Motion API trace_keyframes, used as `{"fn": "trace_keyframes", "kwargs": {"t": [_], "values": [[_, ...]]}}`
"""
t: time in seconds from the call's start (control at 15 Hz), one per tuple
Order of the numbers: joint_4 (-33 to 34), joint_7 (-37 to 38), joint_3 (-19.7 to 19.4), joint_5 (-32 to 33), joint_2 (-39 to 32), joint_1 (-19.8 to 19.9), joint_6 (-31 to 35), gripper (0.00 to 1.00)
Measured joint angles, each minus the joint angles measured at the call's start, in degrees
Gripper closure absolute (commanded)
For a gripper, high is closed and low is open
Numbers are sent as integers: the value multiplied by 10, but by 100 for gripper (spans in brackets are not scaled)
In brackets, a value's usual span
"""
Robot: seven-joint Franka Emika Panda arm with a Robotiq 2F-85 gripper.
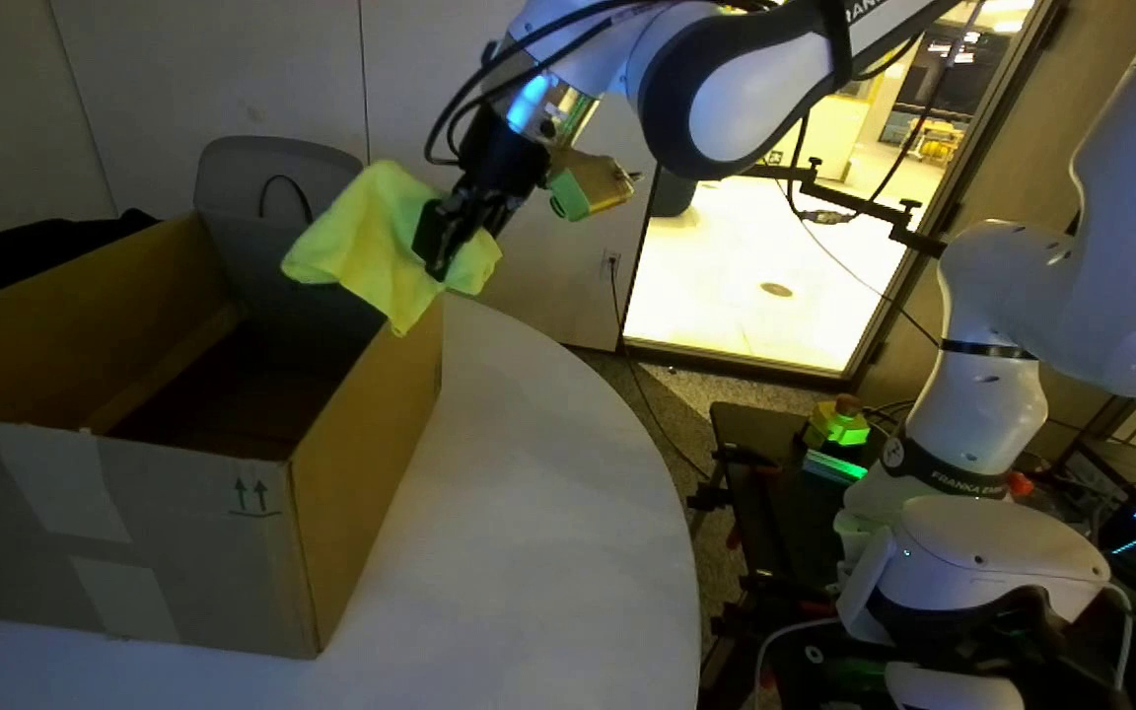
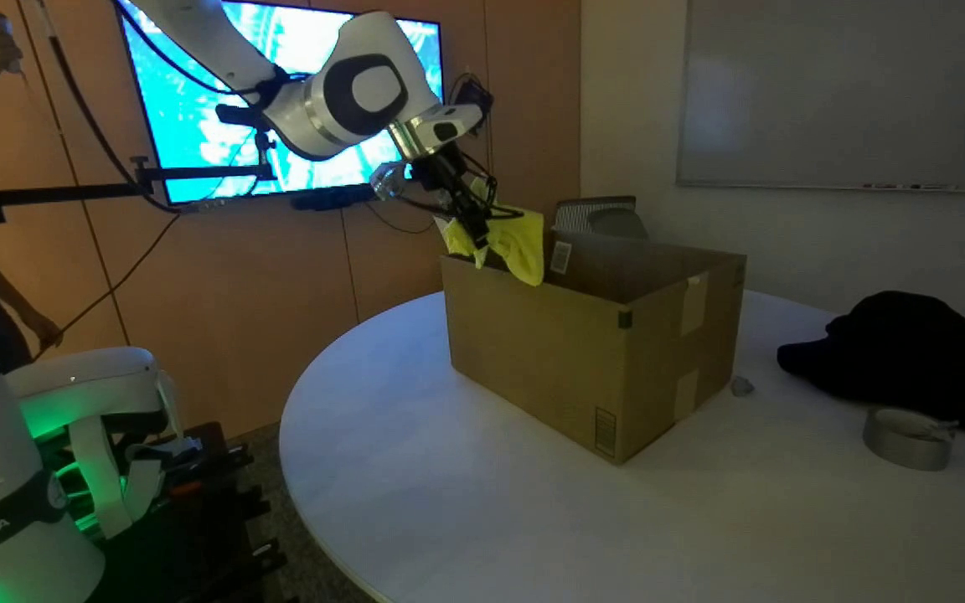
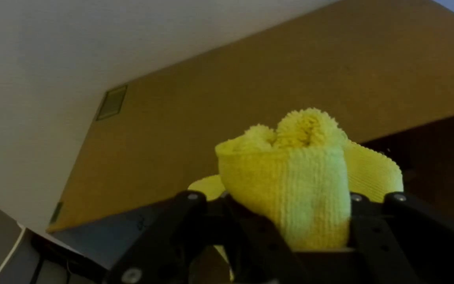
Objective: Put the marker on the towel and wrap it, then put the towel in the box
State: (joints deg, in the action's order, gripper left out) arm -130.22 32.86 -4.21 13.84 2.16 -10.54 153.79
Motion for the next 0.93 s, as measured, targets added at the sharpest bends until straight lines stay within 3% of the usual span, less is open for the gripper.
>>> {"fn": "trace_keyframes", "kwargs": {"t": [0.27,0.53,0.6,0.67,0.93], "values": [[106,2,44,0,-65,14,-37,88],[223,2,52,0,-184,7,-82,86],[252,2,52,0,-215,6,-95,57],[280,2,50,-2,-245,5,-107,56],[392,-2,35,-18,-346,4,-159,27]]}}
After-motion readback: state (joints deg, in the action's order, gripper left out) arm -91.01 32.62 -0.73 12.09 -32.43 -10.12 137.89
